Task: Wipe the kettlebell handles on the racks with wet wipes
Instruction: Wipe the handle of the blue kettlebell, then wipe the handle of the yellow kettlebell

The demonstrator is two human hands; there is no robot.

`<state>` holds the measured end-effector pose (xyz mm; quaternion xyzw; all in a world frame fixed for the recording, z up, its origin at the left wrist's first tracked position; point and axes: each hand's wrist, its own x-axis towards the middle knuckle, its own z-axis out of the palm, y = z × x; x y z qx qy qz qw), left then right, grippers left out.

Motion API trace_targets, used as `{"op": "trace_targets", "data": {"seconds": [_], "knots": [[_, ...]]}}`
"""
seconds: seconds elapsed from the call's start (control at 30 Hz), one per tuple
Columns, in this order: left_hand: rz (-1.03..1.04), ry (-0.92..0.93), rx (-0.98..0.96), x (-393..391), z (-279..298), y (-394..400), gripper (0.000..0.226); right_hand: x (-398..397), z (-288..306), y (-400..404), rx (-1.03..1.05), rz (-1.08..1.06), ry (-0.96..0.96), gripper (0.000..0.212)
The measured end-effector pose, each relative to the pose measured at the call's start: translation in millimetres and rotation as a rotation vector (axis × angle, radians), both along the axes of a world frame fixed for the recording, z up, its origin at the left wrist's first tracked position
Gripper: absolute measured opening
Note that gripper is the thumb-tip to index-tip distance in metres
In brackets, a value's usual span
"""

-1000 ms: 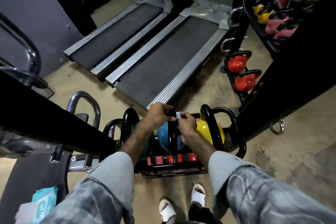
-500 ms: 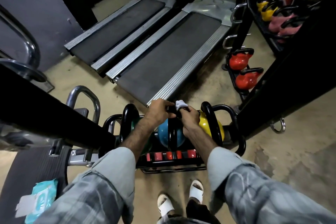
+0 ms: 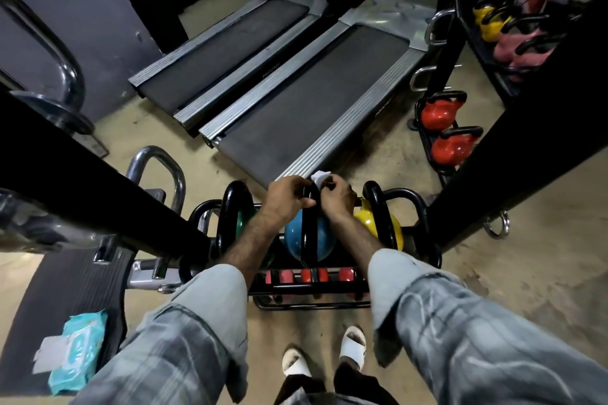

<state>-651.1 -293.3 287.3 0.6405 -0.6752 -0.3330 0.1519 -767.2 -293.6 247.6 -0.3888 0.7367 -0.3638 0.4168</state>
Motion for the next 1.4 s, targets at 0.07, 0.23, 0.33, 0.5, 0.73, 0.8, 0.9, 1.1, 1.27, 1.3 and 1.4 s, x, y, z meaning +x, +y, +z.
{"op": "trace_targets", "data": {"seconds": [0.07, 0.23, 0.33, 0.5, 0.73, 0.8, 0.9, 1.1, 1.27, 1.3, 1.4], "knots": [[0.036, 0.049, -0.021, 2, -2, 3, 0.039, -3, 8, 13, -0.055, 0.064, 0.04, 0.027], [0.093, 0.125, -0.066, 3, -9, 17, 0.033, -37, 24, 66, -0.205, 0.212, 0.062, 0.016], [0.128, 0.117, -0.168, -6, -8, 27, 0.026, -78, 35, 87, -0.37, 0.101, 0.169, 0.018], [-0.107, 0.175, -0.386, -56, 16, 55, 0.025, -128, 26, 127, -0.48, -0.119, 0.361, 0.023], [-0.399, 0.006, -0.185, -111, 7, 70, 0.035, -111, -12, 161, -0.463, -0.112, 0.319, 0.027], [-0.386, -0.002, -0.209, -113, 7, 71, 0.033, -108, -13, 166, -0.46, -0.149, 0.274, 0.021], [-0.37, -0.023, -0.205, -115, 7, 69, 0.031, -109, -22, 177, -0.431, -0.199, 0.216, 0.013], [-0.379, -0.089, -0.171, -113, 0, 63, 0.042, -104, -37, 190, -0.366, -0.26, 0.053, 0.009], [-0.405, -0.12, -0.213, -113, 6, 66, 0.023, -102, -23, 164, -0.369, -0.267, 0.04, 0.014], [-0.413, -0.142, -0.213, -114, 7, 67, 0.022, -101, -24, 162, -0.36, -0.281, 0.028, 0.015], [-0.414, -0.177, -0.195, -118, 10, 67, 0.028, -101, -30, 180, -0.293, -0.289, 0.006, 0.018]]}}
